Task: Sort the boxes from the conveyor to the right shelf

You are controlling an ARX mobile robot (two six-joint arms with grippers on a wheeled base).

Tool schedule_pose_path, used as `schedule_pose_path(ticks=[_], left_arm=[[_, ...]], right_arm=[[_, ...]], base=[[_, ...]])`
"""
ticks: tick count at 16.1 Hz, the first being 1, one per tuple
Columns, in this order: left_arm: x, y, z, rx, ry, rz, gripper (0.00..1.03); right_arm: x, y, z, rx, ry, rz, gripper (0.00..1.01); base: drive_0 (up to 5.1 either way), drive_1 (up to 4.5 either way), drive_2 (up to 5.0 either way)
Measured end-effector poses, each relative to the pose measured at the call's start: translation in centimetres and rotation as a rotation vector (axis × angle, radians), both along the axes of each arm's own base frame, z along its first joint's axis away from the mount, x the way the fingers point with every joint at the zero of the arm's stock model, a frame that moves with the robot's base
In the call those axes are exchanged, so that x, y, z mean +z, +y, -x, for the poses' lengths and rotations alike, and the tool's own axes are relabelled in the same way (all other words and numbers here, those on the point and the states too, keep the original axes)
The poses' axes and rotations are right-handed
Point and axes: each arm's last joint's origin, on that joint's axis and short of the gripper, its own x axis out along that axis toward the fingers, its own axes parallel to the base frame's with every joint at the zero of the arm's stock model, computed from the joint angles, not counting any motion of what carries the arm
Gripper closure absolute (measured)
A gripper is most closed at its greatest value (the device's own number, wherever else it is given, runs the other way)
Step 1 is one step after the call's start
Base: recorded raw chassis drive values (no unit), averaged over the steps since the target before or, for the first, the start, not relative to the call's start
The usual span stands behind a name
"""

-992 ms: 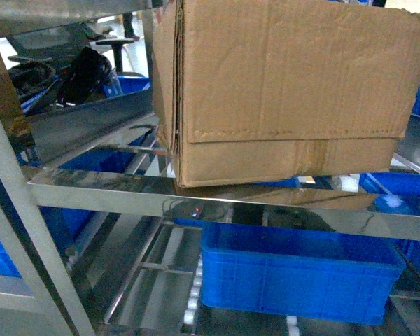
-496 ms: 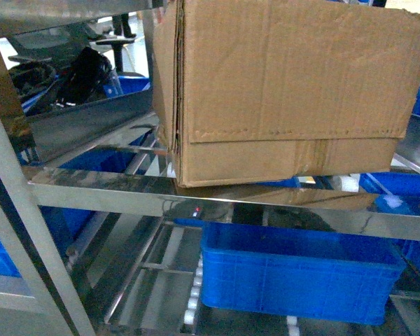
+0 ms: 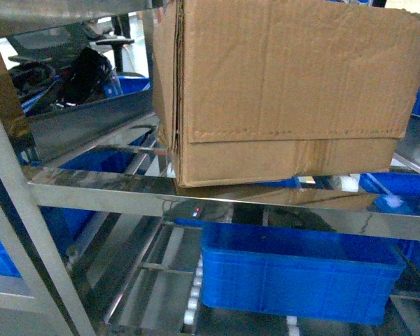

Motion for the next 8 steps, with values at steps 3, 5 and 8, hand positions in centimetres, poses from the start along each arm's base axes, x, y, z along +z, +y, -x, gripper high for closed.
schedule_pose_path(ticks=[3,5,8], left_arm=[[0.0,0.0,0.3,0.000,0.002,0.000,1.01],[-0.7,0.0,1.3,0.000,0.054,0.000,1.01],[-0.4,0.0,1.5,-0.001,0.014,0.000,1.01]], right_arm=[[0.0,0.0,0.3,0.000,-0.002,0.000,0.99],[-0.7,0.0,1.1,-0.001,0.054,0.000,0.99],[-0.4,0.0,1.5,-0.001,0.013,0.000,0.99]], base=[[0.0,0.00,0.0],[0.0,0.00,0.0],[0.0,0.00,0.0]])
